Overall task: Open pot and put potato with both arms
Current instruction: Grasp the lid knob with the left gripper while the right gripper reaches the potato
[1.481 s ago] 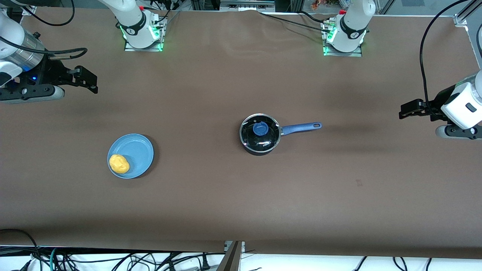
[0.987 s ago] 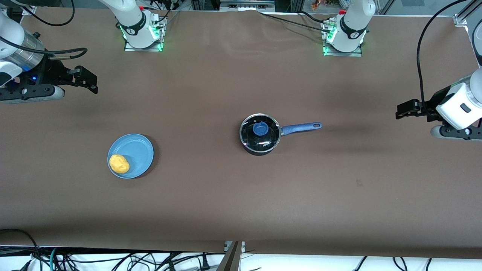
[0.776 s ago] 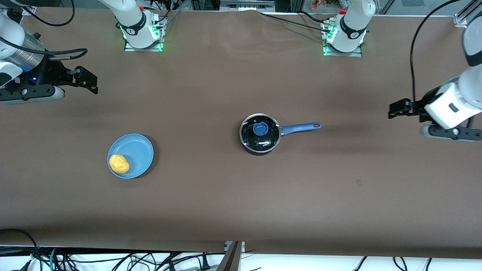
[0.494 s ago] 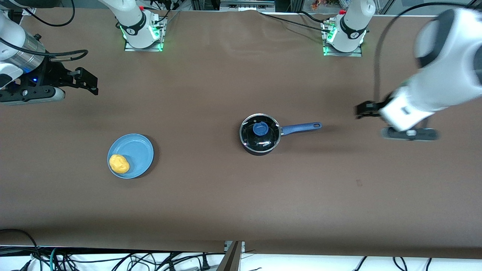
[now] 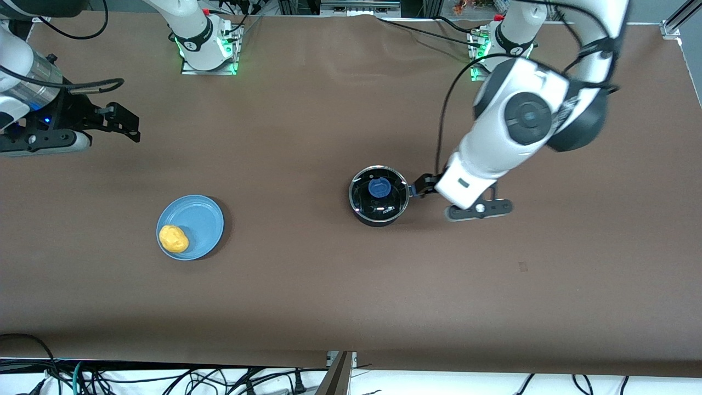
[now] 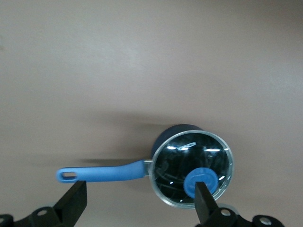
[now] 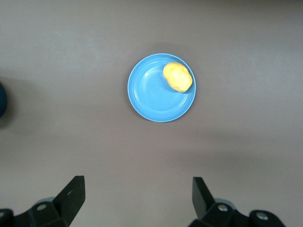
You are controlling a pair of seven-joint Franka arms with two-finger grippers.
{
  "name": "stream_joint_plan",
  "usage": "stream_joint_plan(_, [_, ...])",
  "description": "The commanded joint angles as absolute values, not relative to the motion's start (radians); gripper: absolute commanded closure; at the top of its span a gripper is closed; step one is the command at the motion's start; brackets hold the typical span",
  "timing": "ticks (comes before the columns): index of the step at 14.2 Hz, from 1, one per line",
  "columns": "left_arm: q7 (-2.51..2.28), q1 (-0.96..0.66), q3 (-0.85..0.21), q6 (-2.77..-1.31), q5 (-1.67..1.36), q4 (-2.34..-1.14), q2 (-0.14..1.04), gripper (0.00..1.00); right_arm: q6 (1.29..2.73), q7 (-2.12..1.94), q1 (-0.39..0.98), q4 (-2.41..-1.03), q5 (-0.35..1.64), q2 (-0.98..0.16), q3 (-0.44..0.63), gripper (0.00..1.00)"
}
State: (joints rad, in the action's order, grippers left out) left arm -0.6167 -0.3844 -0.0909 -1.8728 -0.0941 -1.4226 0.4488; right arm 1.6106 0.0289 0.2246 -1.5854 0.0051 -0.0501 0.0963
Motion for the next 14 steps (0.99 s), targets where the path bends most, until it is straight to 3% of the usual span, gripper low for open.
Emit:
stream_joint_plan(1, [-0.660,-0.440,-0.077,-1.923,-0.110,-1.410,0.489,0.00,1.620,0.017,0.218,-1.578,0.009,-0.064,0.095,0.00])
stream_joint_plan(3, [-0.660,-0.478,-0.077,-1.991,-0.110,-1.419,0.524,0.00,1.620,0.018,0.219,-1.580,0.000,-0.119,0.095,0.00])
stream_joint_plan(4, [-0.676,-0.501,-0.078,-2.034,-0.109,-1.451,0.528,0.00,1.614,0.014,0.221,-1.578,-0.030,-0.197,0.095,0.00])
stream_joint_plan(7, [-0.759,-0.538,-0.106,-2.149,-0.083,-1.561,0.511,0.00,1.609,-0.017,0.219,-1.586,-0.081,-0.280,0.094,0.00])
stream_joint_plan(14, [-0.772,-0.541,-0.156,-2.238,0.048,-1.674,0.514,0.00,2.021,-0.452,0.184,-1.582,-0.086,-0.589,0.095,0.00])
